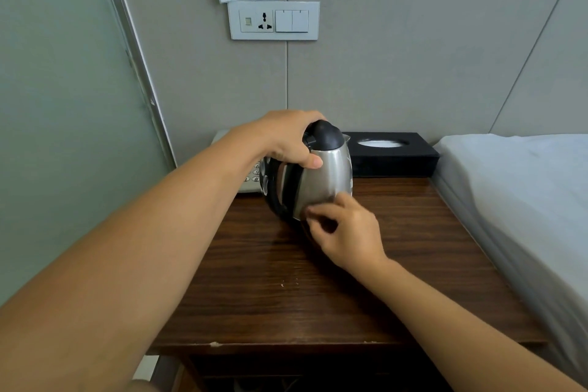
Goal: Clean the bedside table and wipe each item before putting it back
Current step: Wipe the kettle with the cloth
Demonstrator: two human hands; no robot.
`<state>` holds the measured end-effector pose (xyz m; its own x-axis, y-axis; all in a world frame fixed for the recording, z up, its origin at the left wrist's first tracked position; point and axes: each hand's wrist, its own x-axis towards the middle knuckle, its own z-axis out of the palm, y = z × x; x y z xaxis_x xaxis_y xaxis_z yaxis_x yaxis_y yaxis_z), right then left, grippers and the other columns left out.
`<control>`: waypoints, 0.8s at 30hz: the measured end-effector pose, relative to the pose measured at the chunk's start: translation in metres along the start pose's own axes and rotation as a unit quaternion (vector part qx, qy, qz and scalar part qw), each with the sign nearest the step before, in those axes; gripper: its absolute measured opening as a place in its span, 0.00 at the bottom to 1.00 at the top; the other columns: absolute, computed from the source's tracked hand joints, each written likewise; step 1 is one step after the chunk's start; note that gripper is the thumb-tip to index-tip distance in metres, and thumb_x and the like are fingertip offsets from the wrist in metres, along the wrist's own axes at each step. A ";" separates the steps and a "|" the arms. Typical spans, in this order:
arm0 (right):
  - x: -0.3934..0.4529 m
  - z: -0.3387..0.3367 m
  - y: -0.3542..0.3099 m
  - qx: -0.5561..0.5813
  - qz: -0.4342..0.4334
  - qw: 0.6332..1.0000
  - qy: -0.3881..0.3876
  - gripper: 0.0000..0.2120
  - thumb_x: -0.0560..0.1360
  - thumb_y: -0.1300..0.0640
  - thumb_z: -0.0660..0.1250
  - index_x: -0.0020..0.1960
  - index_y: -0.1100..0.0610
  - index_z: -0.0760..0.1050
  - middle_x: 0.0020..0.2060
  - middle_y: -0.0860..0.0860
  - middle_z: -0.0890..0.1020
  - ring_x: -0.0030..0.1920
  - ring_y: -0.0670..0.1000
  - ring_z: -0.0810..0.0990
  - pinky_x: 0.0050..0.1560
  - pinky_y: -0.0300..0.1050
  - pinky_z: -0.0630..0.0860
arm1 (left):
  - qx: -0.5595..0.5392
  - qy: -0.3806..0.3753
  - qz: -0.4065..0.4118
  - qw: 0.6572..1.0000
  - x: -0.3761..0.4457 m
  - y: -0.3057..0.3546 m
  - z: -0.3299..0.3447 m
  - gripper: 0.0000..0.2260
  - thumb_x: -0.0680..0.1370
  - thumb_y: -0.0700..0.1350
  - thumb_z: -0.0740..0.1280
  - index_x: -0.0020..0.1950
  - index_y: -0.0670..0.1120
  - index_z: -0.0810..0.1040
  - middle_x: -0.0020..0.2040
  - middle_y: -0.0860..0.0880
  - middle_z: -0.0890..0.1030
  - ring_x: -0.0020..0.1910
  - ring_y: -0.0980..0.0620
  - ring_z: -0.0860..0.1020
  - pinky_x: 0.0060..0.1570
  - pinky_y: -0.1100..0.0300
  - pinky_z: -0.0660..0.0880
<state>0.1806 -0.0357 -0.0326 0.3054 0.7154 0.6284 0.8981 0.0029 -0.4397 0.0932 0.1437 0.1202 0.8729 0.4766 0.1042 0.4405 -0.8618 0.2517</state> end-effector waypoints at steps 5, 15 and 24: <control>0.006 0.002 -0.006 -0.013 0.019 1.000 -0.016 0.10 0.75 0.48 0.74 0.56 0.45 0.86 0.45 0.44 0.78 0.43 0.49 0.81 0.41 0.48 0.80 | 0.010 0.003 0.006 1.000 -0.001 0.003 0.001 0.35 0.71 0.55 0.79 0.76 0.57 0.68 0.66 0.54 0.79 0.62 0.48 0.78 0.58 0.55 0.73; -0.007 0.018 -0.008 -0.020 0.023 0.999 -0.020 0.11 0.74 0.46 0.75 0.56 0.43 0.86 0.43 0.41 0.72 0.43 0.48 0.80 0.41 0.48 0.82 | -0.006 0.009 0.010 1.000 -0.002 -0.002 0.002 0.34 0.72 0.57 0.78 0.75 0.59 0.69 0.64 0.56 0.79 0.59 0.51 0.77 0.54 0.57 0.71; 0.022 -0.006 -0.011 0.082 0.072 0.987 0.118 0.12 0.76 0.47 0.72 0.59 0.46 0.85 0.42 0.46 0.73 0.41 0.46 0.74 0.40 0.44 0.79 | 0.004 0.007 0.023 1.000 0.002 -0.002 0.003 0.35 0.71 0.57 0.78 0.75 0.57 0.68 0.65 0.54 0.79 0.61 0.49 0.78 0.60 0.54 0.74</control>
<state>0.1792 -0.0242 -0.0096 0.5084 0.5346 0.6751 0.7824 0.0406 -0.6214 0.0941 0.1461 0.1168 0.8892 0.4389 0.1295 0.4014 -0.8840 0.2396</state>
